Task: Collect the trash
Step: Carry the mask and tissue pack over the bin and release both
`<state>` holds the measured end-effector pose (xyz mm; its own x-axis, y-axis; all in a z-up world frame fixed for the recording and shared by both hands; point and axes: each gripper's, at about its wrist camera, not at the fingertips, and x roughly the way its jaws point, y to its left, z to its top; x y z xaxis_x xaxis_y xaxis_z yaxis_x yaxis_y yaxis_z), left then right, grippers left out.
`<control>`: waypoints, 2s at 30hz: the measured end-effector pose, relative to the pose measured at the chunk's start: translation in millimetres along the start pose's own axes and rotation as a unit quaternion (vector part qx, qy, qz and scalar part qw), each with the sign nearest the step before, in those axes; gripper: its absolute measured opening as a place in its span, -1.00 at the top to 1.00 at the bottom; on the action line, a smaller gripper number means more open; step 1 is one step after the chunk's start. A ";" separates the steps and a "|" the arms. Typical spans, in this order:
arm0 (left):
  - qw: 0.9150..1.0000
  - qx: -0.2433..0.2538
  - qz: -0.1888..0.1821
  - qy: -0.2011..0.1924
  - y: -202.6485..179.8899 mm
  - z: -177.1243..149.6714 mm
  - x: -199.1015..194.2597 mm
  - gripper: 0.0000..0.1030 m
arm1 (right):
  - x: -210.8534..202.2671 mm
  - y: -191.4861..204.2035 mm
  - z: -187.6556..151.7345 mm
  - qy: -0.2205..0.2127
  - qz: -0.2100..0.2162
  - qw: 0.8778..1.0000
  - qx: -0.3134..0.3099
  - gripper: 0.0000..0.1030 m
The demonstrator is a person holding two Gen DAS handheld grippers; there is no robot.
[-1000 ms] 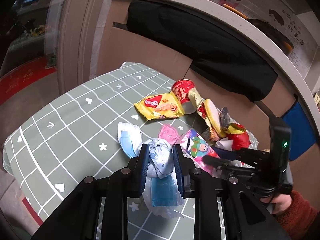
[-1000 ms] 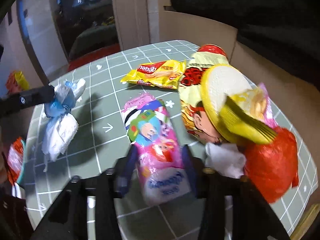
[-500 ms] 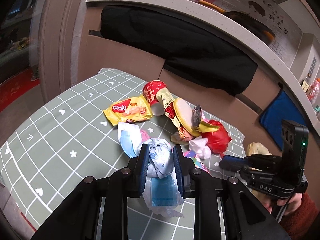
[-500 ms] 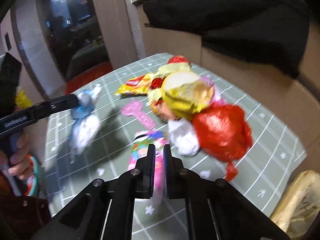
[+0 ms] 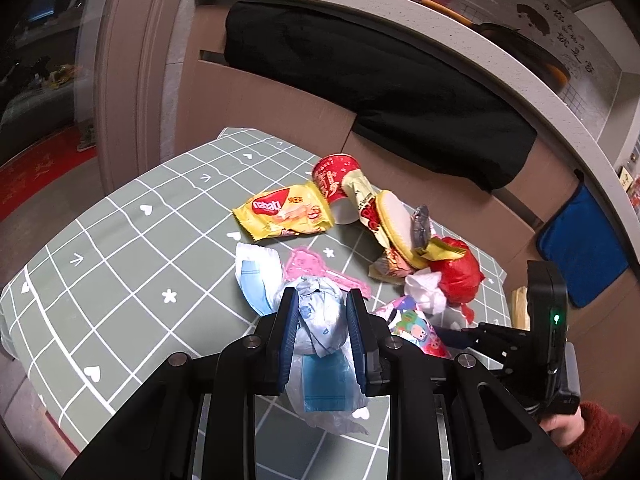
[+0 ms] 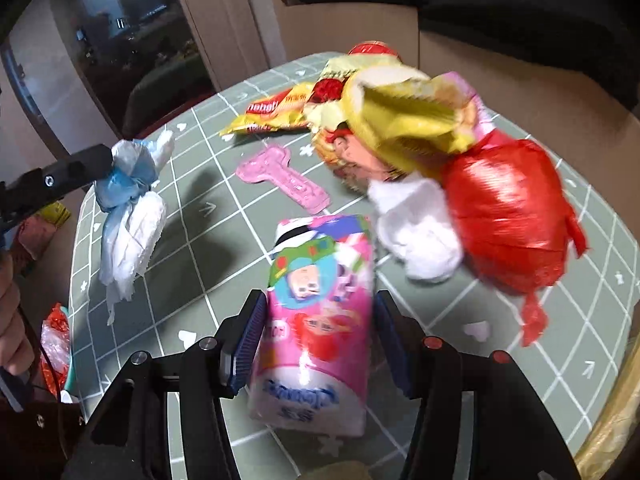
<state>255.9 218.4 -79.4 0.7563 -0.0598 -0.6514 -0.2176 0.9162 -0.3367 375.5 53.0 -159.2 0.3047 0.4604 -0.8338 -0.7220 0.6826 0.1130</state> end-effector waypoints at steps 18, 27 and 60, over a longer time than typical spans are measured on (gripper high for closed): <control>0.993 0.089 -0.063 -0.047 -95.6 33.4 -14.8 0.51 | -144.1 -45.3 -2.0 -0.139 -0.048 0.987 0.058 0.22; 0.978 0.150 -0.130 -0.066 -196.6 56.3 -9.8 0.51 | -225.4 -93.2 -23.4 -0.215 -0.130 0.963 0.098 0.22; 0.935 0.252 -0.244 0.061 -386.4 -26.9 90.6 0.51 | -283.9 -239.4 -154.9 -0.233 -0.234 0.901 0.283 0.20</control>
<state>391.9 -151.6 -26.6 0.6068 -0.5352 -0.5876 0.4756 0.8369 -0.2711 365.6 -329.0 -33.3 0.8164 0.1462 -0.5587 -0.0557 0.9828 0.1758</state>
